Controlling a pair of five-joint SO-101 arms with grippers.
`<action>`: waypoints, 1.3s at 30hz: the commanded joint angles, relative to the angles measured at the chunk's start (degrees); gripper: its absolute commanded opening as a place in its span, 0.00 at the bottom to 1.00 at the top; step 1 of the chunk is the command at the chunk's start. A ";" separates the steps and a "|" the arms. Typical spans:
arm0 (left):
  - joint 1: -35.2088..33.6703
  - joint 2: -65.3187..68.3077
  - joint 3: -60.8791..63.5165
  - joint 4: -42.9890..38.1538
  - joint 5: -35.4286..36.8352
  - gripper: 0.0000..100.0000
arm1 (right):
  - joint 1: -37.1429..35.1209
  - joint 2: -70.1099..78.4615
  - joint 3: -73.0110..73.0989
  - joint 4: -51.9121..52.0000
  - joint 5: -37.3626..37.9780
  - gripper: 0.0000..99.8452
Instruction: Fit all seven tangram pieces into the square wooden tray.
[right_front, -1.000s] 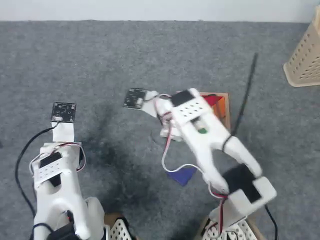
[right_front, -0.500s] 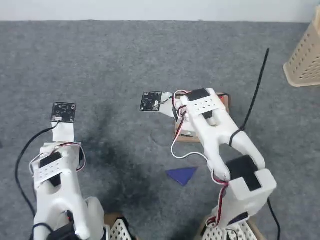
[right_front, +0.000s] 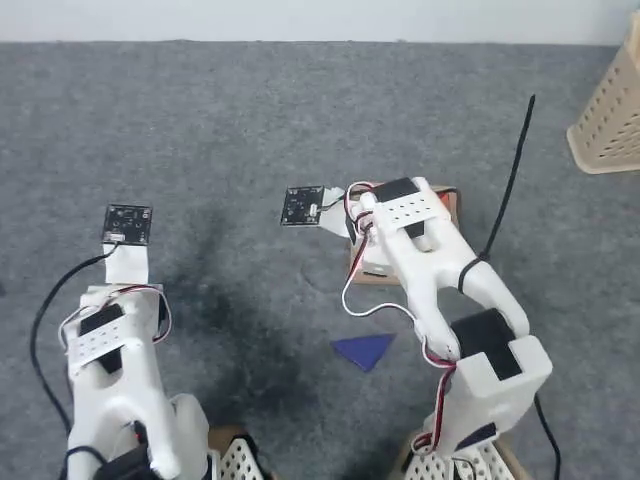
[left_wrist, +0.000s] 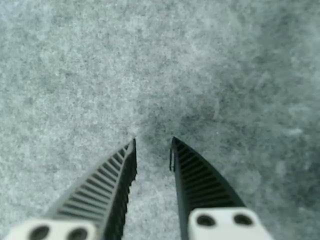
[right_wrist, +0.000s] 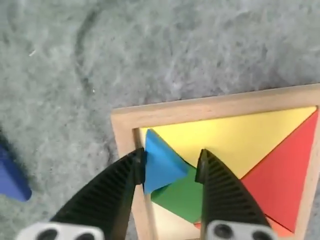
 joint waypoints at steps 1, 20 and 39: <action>0.00 0.09 -2.33 -0.53 -0.09 0.11 | 0.92 -1.36 -1.14 1.45 0.62 0.16; 0.00 0.09 -2.33 -0.53 -0.18 0.11 | -1.36 -16.92 9.14 10.59 -21.54 0.02; 0.00 0.18 -2.33 -0.53 -0.18 0.11 | -15.60 -41.89 44.48 -0.31 -10.64 0.21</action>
